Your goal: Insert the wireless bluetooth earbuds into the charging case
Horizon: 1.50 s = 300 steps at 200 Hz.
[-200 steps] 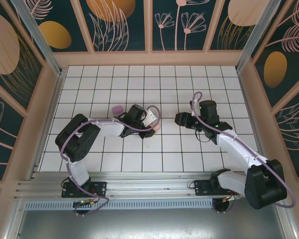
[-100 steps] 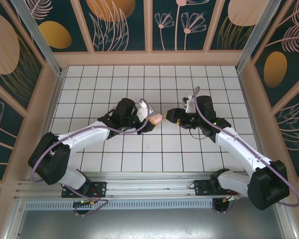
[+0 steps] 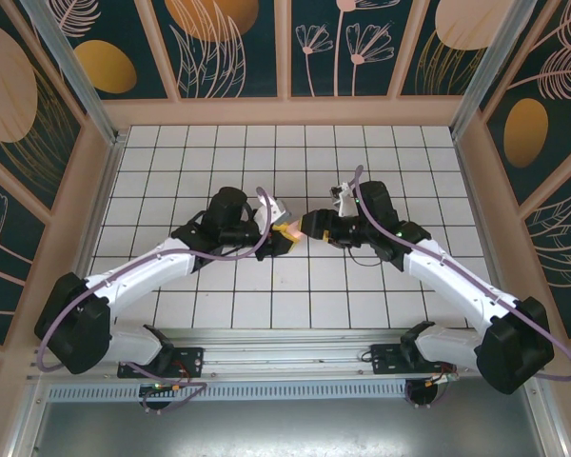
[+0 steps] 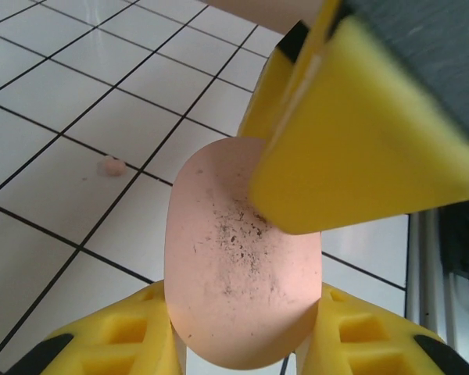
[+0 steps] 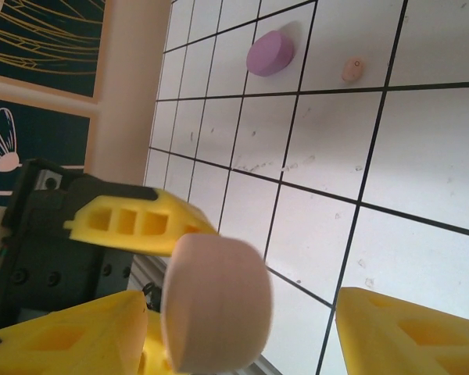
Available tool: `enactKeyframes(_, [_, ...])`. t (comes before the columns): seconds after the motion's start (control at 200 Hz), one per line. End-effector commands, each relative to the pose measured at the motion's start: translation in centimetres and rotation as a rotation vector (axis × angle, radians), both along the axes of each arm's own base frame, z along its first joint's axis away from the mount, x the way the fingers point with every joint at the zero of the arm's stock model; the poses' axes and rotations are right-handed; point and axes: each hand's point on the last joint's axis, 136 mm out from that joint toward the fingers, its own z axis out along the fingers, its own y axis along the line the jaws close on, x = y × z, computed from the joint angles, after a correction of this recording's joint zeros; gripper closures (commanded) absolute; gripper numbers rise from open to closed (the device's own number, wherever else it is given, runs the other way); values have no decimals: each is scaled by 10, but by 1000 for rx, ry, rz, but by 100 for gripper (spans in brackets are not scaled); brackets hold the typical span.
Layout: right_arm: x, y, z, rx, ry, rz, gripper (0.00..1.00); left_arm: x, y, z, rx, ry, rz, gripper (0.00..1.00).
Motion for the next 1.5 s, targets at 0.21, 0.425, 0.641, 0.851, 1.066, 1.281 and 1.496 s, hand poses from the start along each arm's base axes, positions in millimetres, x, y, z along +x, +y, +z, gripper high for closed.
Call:
enactKeyframes(0.21, [-11,14,15,78,26,49,48,-13,-2,17,-43,9,-42,71])
enactKeyframes(0.425, [-16,16,17,105,54,60,72,-4,-3,17,-21,-5,-16,66])
enactKeyframes(0.641, [-16,17,38,229,62,30,83,9,0,33,-70,-25,75,33])
enactKeyframes(0.851, [-6,11,66,324,72,-32,84,20,20,77,-260,22,129,23])
enactKeyframes(1.066, [3,-4,95,524,86,-115,85,9,33,123,-447,-47,129,11])
enactKeyframes(1.281, [5,-7,116,625,69,-136,86,-2,29,123,-520,-62,50,16])
enactKeyframes(1.496, [0,-2,123,663,86,-118,86,-9,16,121,-552,-87,-67,25])
